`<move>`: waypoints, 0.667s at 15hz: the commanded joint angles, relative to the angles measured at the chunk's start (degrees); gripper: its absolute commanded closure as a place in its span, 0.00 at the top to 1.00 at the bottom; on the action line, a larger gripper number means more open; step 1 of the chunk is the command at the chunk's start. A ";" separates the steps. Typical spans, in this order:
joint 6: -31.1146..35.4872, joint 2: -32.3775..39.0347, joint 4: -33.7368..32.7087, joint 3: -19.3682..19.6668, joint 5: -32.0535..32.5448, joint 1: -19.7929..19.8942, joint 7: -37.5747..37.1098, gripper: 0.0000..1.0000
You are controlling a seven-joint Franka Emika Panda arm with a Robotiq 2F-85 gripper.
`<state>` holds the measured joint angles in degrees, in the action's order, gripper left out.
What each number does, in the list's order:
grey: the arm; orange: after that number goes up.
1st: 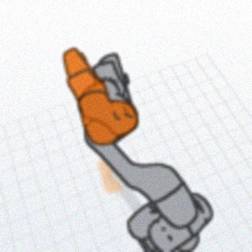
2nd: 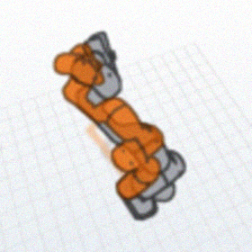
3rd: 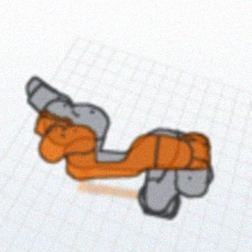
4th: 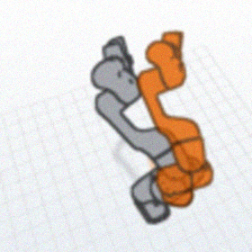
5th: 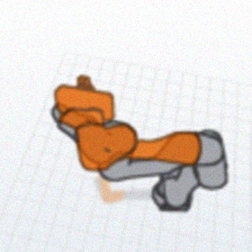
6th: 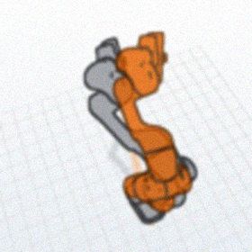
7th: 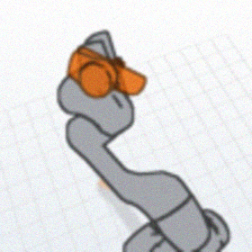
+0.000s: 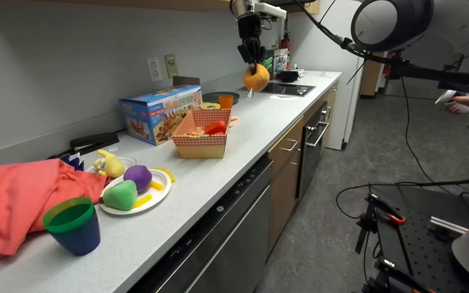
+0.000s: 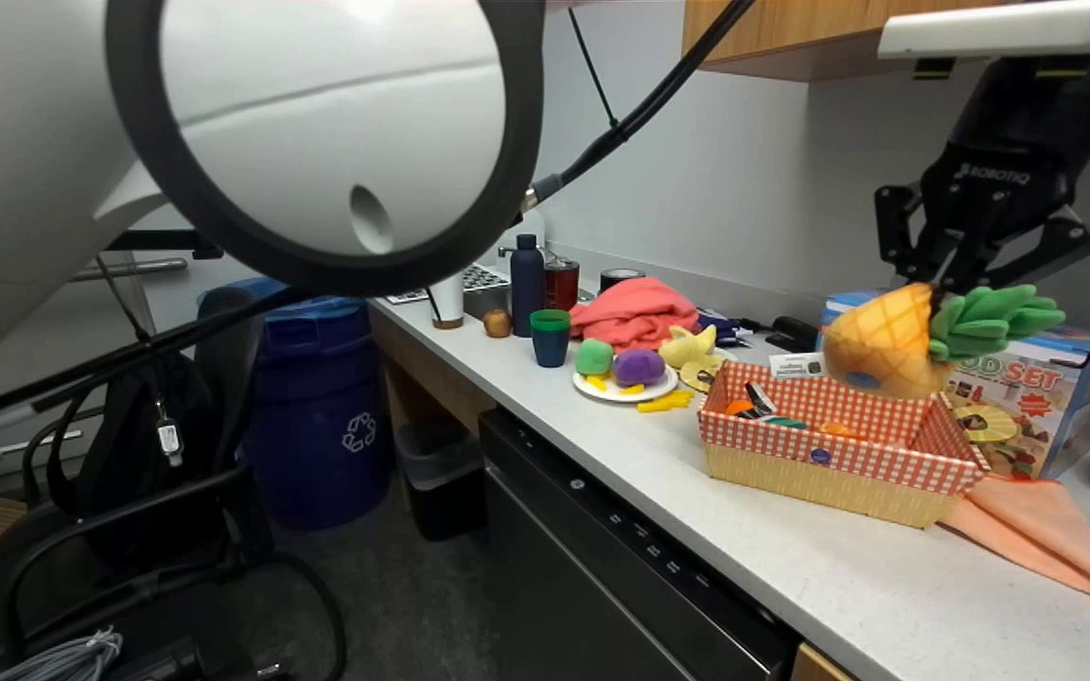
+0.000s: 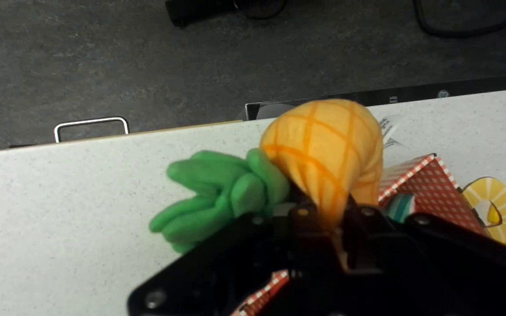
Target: Pick the stuffed pineapple and put it on the counter
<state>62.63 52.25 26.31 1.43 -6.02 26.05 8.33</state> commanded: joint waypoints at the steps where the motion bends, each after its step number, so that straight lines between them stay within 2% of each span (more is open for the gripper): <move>1: -1.24 1.47 -3.28 0.96 0.18 3.34 1.90 0.04; 6: 1.25 -0.51 -0.54 1.97 -0.01 8.26 1.63 0.04; 10: 2.33 -0.57 -0.66 1.61 0.17 9.43 1.46 0.04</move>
<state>63.63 52.06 25.95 3.01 -6.00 35.54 9.25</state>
